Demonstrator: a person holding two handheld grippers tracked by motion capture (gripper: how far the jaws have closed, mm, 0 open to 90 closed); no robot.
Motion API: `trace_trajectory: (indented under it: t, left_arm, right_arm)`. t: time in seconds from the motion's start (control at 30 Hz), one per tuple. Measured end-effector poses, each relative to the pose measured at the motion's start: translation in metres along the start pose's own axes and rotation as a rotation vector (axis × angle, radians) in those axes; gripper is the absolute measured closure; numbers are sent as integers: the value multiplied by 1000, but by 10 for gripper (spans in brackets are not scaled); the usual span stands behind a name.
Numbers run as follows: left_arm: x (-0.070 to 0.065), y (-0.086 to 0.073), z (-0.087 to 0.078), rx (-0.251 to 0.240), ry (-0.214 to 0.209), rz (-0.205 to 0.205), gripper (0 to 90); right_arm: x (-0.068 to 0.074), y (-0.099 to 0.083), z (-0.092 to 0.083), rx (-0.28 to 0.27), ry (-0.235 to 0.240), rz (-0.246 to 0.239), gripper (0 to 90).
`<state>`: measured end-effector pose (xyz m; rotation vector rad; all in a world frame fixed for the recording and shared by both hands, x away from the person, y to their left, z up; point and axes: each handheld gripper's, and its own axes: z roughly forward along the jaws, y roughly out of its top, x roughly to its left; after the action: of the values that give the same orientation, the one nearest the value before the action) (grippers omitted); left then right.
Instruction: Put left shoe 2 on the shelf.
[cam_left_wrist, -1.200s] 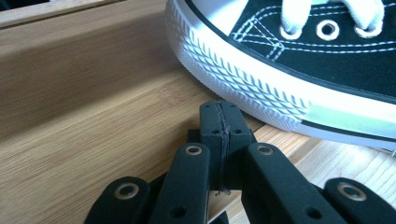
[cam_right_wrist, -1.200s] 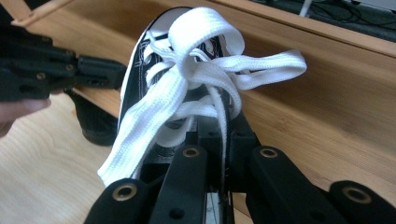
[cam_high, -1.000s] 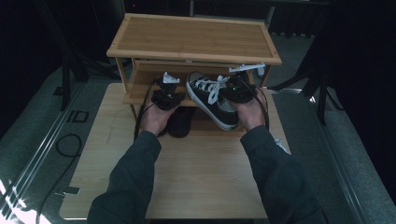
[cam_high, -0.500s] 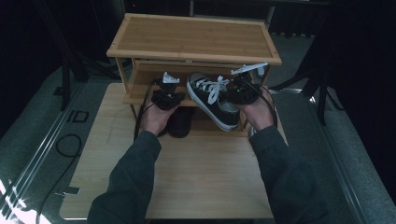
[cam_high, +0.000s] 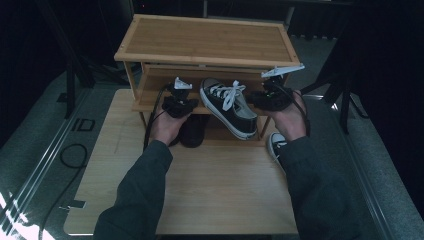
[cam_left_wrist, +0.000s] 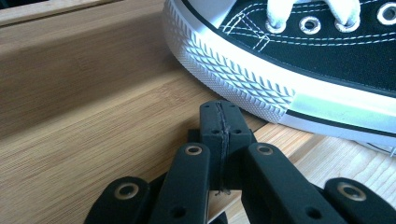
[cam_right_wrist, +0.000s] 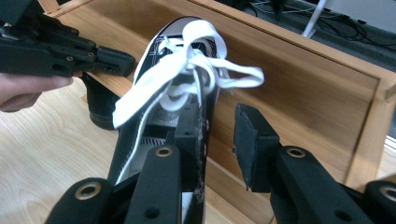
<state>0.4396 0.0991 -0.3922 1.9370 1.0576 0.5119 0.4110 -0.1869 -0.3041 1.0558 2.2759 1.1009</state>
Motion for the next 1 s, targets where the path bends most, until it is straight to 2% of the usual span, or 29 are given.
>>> trace_trajectory:
  t: [0.23, 0.27, 0.4, 0.43, 0.5, 0.63, 0.8, 1.0]
  left_arm:
    - [0, 0, 0, 0, 2, 1, 896]
    - [0, 0, 0, 0, 1, 1, 896]
    - [0, 0, 0, -2, -1, -1, 896]
    - [0, 0, 1, -11, -3, -9, 896]
    - [0, 0, 1, -7, -3, -4, 897]
    - [1, 0, 0, -3, -5, 1, 896]
    - [1, 0, 0, -3, -5, 2, 896]
    - [1, -1, 0, -4, -6, 1, 897]
  right_arm:
    - [-8, -10, -5, 11, -26, 3, 773]
    - [-11, -15, -4, 24, -31, 5, 811]
    - [-13, -18, -2, 35, -34, 2, 852]
    - [-16, -26, 1, 60, -26, 3, 900]
    - [-17, -32, 3, 71, 2, 15, 900]
    - [-18, -43, 5, 95, 1, 5, 900]
    - [-17, -55, 2, 85, 22, 10, 900]
    - [-7, -72, -8, 80, 31, -23, 900]
